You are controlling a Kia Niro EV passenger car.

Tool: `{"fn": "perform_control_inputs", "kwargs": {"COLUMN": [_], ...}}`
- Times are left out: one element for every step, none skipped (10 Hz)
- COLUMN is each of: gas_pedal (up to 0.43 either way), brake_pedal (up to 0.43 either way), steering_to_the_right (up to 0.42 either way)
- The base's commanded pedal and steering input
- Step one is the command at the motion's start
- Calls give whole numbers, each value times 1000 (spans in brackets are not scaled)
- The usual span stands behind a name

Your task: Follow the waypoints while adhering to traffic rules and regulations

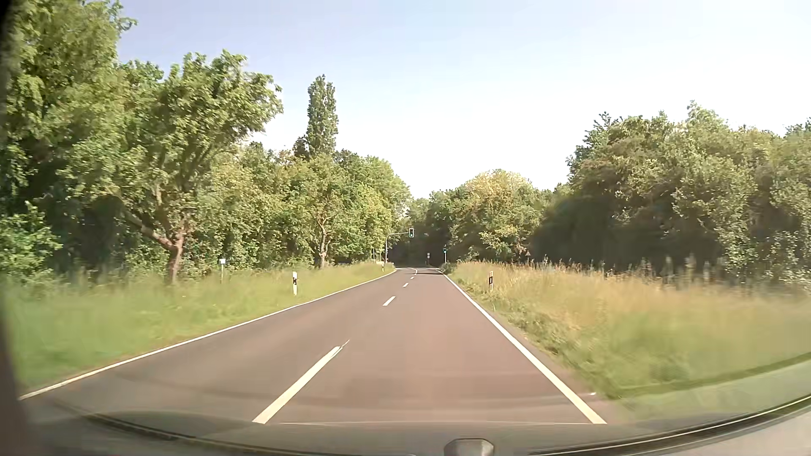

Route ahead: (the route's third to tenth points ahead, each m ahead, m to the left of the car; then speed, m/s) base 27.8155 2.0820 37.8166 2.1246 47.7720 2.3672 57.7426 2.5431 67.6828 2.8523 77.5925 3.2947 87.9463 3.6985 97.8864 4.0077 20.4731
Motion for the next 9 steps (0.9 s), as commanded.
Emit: {"fn": "perform_control_inputs", "kwargs": {"gas_pedal": [47, 47, 47, 47, 47, 47, 47, 47, 47], "brake_pedal": [18, 18, 18, 18, 18, 18, 18, 18, 18], "steering_to_the_right": [0, 0, 0, 0, 0, 0, 0, 0, 0]}}
